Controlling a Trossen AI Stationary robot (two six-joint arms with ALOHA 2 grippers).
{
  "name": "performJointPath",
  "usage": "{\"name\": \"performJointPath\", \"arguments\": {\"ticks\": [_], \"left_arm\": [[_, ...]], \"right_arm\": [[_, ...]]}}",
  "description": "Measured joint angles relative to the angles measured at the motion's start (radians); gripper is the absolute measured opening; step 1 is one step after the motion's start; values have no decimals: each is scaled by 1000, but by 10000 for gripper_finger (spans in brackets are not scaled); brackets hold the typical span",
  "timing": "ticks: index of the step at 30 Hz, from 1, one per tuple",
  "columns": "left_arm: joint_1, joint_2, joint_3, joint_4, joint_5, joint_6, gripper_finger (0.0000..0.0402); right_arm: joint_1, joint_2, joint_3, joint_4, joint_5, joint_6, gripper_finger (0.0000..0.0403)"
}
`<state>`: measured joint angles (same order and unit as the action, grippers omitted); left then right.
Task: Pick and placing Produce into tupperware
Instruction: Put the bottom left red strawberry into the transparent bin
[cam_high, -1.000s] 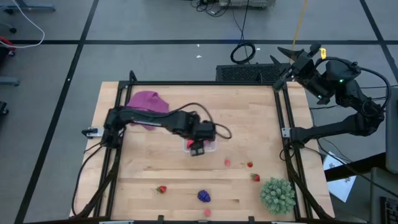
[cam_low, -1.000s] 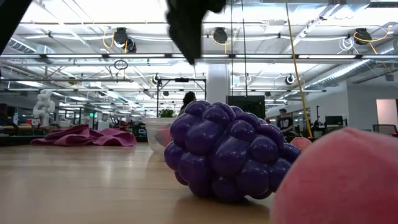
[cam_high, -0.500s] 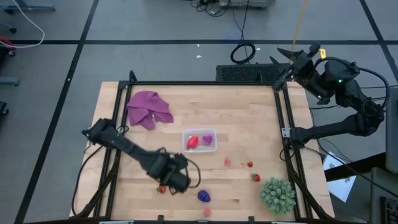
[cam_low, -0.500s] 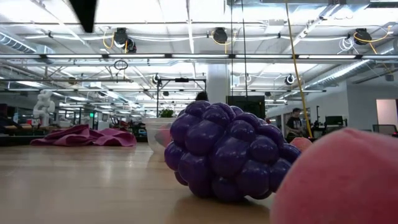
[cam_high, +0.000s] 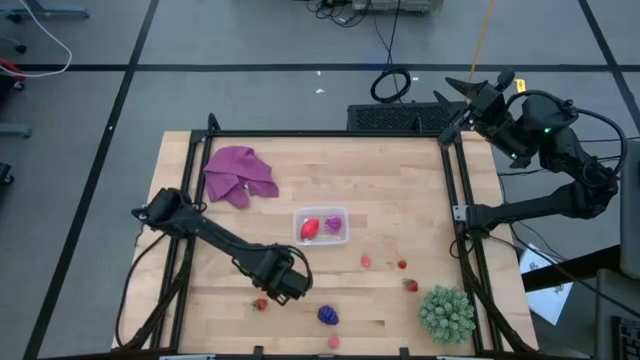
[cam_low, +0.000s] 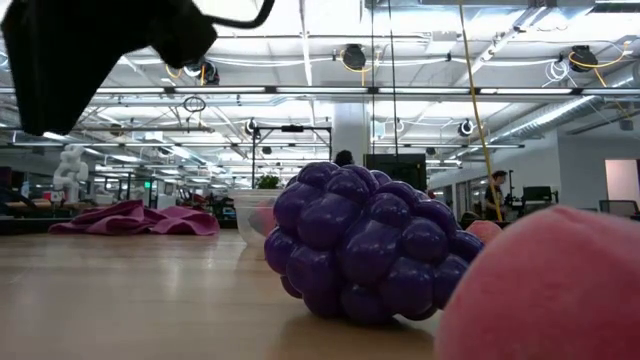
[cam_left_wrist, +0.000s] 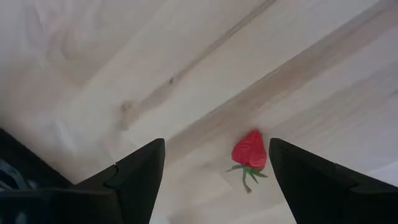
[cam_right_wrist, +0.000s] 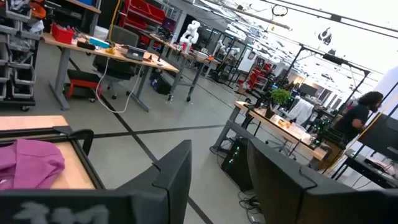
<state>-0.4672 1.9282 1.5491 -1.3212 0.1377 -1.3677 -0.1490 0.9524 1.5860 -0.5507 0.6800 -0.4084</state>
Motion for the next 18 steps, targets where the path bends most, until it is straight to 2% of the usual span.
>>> {"name": "performJointPath", "arguments": {"ticks": [8,18], "left_arm": [[-37,-1,-38,224,-7,-72,294],[-104,-1,-103,251,-7,-185,294]], "right_arm": [[0,0,0,0,0,-3,148],[0,0,0,0,0,-3,148]]}}
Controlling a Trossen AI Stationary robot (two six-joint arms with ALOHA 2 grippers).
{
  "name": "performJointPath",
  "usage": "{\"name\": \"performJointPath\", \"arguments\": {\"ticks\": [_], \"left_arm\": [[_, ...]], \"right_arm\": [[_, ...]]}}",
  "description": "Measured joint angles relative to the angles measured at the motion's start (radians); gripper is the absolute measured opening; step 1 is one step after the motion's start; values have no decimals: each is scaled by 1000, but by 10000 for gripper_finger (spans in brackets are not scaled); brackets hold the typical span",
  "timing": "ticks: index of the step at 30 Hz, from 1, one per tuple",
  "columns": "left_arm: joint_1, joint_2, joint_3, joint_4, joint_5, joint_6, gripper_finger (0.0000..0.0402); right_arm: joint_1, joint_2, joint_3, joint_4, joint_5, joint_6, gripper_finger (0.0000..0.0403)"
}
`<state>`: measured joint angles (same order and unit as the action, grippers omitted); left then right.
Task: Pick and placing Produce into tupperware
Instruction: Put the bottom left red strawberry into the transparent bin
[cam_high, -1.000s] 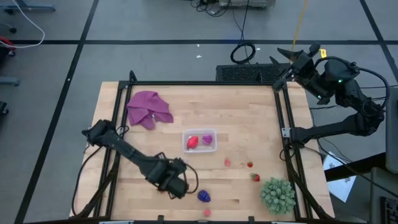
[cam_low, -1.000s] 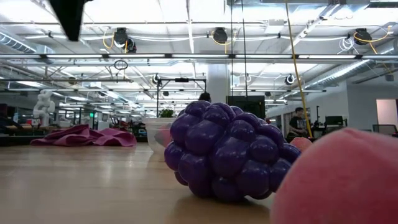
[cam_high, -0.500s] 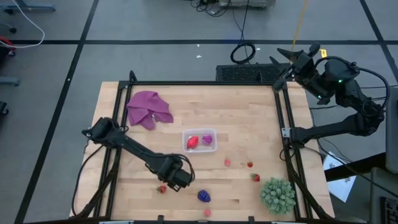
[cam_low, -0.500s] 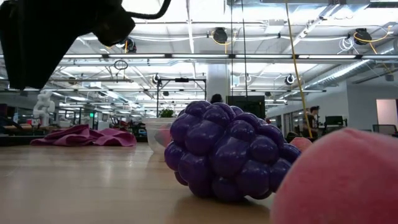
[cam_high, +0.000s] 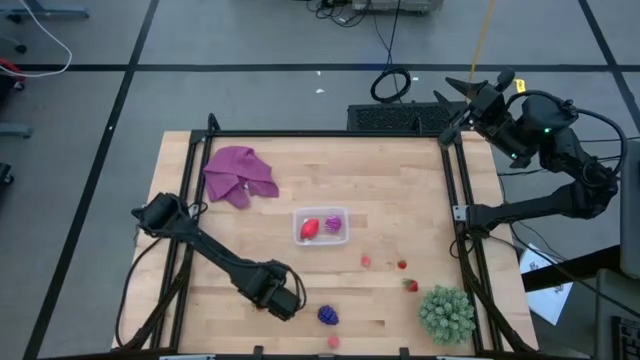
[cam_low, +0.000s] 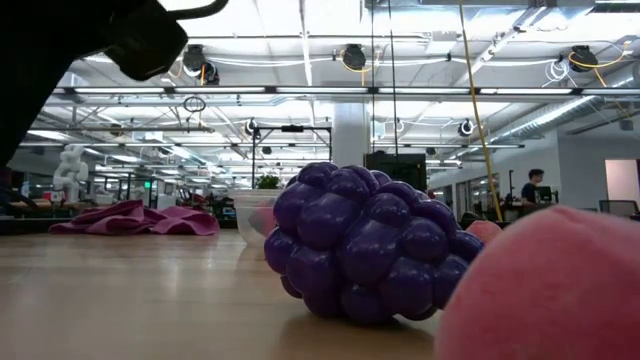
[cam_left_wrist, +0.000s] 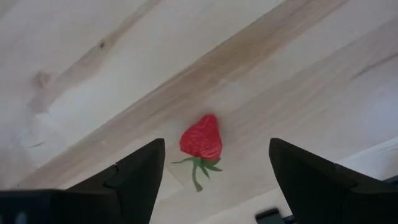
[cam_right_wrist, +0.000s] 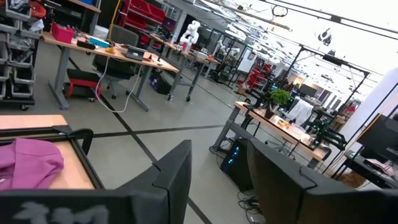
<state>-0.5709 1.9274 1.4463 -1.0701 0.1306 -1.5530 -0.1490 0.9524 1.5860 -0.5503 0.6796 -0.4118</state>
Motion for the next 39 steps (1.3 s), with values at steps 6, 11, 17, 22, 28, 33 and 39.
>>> {"name": "performJointPath", "arguments": {"ticks": [6,11,17,22,28,33,39], "left_arm": [[-21,0,-60,73,-20,-25,294],[-29,0,-127,153,29,-54,294],[-34,1,-167,214,40,-63,294],[-42,1,-193,212,72,-86,294],[-46,1,-193,250,61,-86,293],[-46,1,-193,254,52,-77,261],[-46,1,-193,257,48,-64,200]], "right_arm": [[0,0,0,0,0,0,148],[0,0,0,0,0,0,148],[0,0,0,0,0,0,148],[0,0,0,0,0,0,148],[0,0,0,0,0,2,148],[0,0,0,0,0,6,148],[0,0,0,0,0,7,148]]}}
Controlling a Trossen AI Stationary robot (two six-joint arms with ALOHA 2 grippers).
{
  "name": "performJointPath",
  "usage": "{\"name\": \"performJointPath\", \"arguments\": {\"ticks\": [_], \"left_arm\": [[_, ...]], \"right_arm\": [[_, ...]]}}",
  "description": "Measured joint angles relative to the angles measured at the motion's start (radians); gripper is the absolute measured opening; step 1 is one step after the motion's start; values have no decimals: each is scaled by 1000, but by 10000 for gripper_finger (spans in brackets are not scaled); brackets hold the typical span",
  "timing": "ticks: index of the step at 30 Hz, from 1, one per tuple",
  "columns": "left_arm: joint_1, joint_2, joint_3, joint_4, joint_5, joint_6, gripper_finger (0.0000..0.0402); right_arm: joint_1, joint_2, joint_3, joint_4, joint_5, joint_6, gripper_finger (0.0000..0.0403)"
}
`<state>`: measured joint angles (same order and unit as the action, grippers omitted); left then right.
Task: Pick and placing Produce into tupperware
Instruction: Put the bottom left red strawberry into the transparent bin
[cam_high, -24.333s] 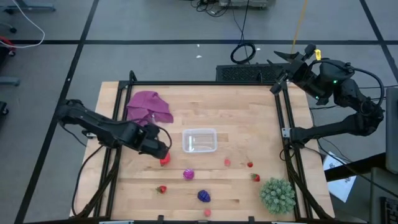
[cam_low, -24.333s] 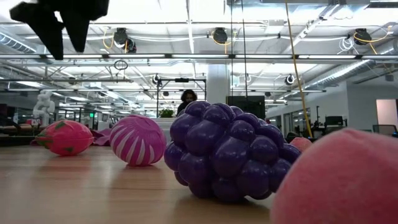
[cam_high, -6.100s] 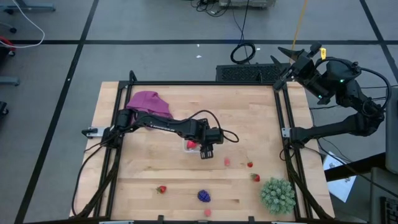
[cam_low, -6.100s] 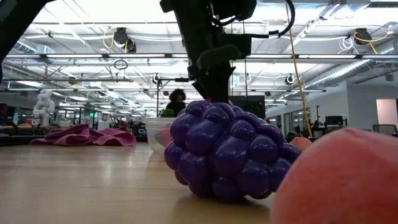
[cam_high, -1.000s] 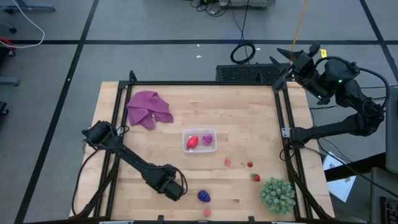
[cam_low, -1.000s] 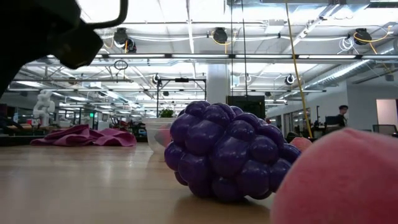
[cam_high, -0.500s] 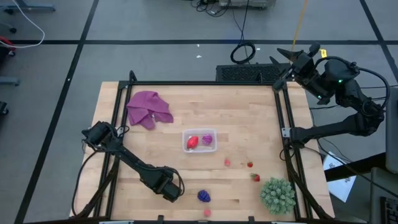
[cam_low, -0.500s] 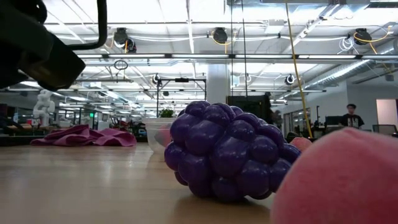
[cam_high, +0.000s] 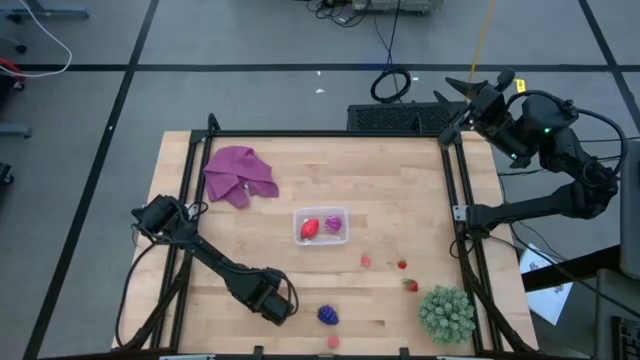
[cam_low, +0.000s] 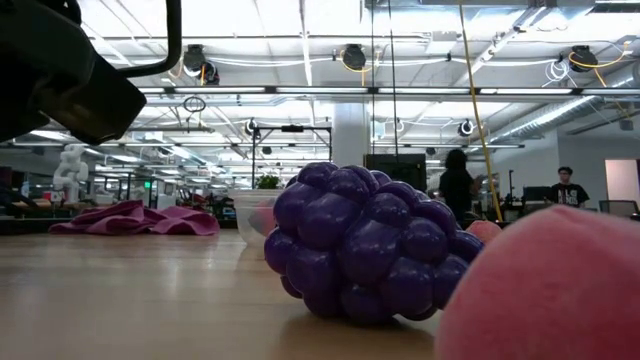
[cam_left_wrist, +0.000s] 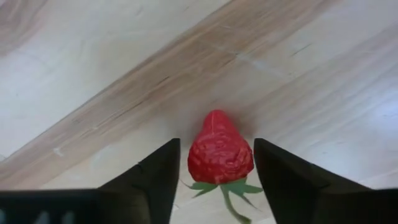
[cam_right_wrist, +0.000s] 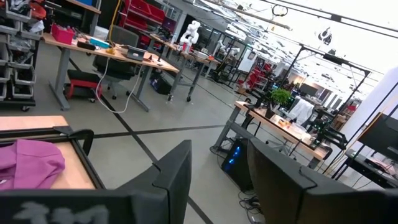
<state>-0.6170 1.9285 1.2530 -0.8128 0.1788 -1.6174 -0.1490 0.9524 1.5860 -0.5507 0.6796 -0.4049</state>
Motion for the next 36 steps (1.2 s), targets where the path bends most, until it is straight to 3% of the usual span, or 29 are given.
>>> {"name": "performJointPath", "arguments": {"ticks": [10,20,28,36], "left_arm": [[3,-1,0,3,-9,25,144],[57,-1,28,-18,14,105,161],[124,-1,166,-245,13,264,147],[229,-1,380,-525,-137,461,163]], "right_arm": [[0,0,0,0,0,0,148],[0,0,0,0,0,0,148],[0,0,0,0,0,0,148],[0,0,0,0,0,0,148]]}}
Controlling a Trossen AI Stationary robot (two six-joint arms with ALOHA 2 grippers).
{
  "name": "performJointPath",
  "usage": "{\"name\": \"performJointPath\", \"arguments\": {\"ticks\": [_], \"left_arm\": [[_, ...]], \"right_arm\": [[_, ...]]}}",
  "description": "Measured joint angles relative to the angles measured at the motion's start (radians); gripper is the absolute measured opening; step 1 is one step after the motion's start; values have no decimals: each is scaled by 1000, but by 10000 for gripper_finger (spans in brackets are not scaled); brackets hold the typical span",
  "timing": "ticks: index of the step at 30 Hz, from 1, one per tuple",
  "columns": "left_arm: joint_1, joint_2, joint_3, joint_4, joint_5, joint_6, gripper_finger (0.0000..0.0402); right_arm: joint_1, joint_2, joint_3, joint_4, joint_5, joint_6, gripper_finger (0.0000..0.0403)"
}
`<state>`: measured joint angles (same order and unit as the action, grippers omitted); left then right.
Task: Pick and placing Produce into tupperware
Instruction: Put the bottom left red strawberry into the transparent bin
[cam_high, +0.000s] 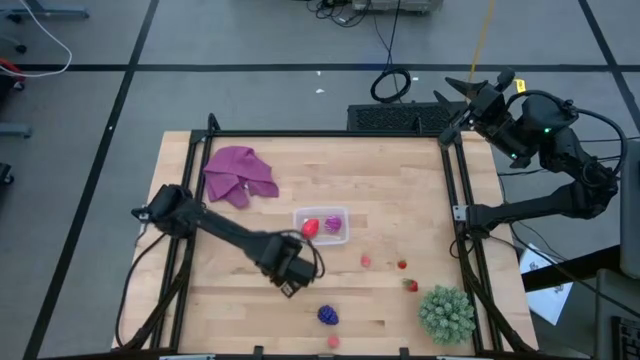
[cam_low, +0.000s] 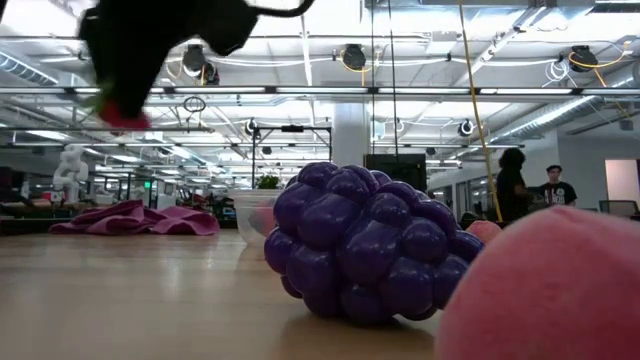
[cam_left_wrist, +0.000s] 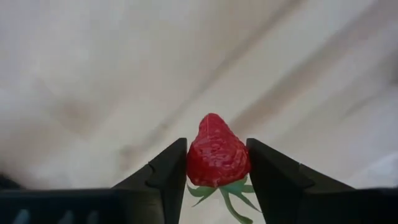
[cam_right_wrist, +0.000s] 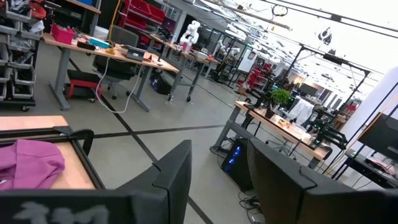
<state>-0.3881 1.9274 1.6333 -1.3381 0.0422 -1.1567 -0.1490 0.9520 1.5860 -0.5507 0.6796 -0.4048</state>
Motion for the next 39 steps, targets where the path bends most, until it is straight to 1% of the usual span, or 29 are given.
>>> {"name": "performJointPath", "arguments": {"ticks": [3,6,10,12,15,19,22,24,29,34,39], "left_arm": [[56,0,69,-78,-65,84,163],[120,0,124,-108,-126,182,158],[212,0,167,-104,-196,314,155],[259,0,175,-93,-213,366,158],[321,0,175,-32,-229,442,164],[379,9,175,108,-228,553,162],[401,30,175,190,-225,630,156],[410,42,175,228,-202,666,154],[408,116,172,243,-148,685,160],[388,190,172,241,-94,689,171],[378,209,172,253,-67,679,166]], "right_arm": [[0,0,0,0,0,0,148],[0,0,0,0,0,-1,148],[0,0,0,0,0,-14,148],[0,0,0,0,0,-33,148],[0,0,0,0,0,-57,148],[0,0,0,1,0,-86,148],[0,0,0,1,1,-105,148],[0,0,0,2,7,-117,148],[-1,0,0,9,56,-163,148],[-1,0,0,10,57,-169,148],[-1,0,0,10,57,-176,148]]}}
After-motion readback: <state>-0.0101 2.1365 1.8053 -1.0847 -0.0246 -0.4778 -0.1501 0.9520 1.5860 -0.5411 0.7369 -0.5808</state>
